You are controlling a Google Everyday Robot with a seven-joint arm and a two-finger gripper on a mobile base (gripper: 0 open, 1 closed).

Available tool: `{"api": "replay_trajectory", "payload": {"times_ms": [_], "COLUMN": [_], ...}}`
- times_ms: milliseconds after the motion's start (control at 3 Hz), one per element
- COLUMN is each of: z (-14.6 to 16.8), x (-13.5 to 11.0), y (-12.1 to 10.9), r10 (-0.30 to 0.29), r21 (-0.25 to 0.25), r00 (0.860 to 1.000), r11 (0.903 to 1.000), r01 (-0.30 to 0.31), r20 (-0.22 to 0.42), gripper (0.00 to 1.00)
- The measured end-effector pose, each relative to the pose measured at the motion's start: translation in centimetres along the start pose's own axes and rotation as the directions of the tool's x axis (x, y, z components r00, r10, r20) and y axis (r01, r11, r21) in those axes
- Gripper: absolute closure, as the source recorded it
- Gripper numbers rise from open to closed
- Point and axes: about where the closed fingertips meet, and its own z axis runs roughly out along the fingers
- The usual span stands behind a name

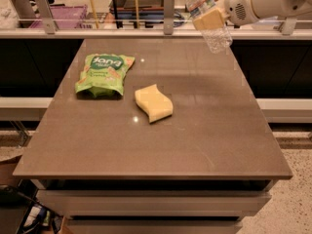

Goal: Place water bottle upright

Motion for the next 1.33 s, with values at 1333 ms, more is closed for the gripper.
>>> {"api": "replay_trajectory", "payload": {"times_ms": [1333], "z": [2.2], "x": [-2.6], "y": [2.2], "r10": [0.132], "r21": [-0.242], "r00": [0.934], "r11": [0.9691], "r01": [-0.051], "r20": [0.332], "gripper": [1.00]}}
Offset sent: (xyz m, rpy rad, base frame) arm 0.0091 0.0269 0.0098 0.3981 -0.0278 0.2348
